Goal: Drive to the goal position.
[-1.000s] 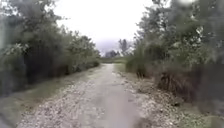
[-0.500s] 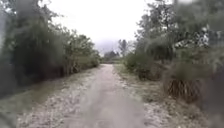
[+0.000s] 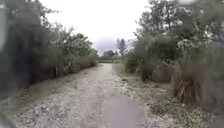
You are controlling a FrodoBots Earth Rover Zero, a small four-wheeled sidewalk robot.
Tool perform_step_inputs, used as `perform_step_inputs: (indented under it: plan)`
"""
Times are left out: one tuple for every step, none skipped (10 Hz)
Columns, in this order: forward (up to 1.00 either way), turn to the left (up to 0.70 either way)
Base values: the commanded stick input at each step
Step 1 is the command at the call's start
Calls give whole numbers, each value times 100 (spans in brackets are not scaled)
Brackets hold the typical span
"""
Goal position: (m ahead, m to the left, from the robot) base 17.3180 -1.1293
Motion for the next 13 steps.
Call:
perform_step_inputs:
  plan:
    - [68,0]
    - [68,0]
    - [68,0]
    - [68,0]
    - [68,0]
    - [68,0]
    - [68,0]
    - [68,0]
    - [68,0]
    - [68,0]
    - [68,0]
    - [68,0]
    - [68,0]
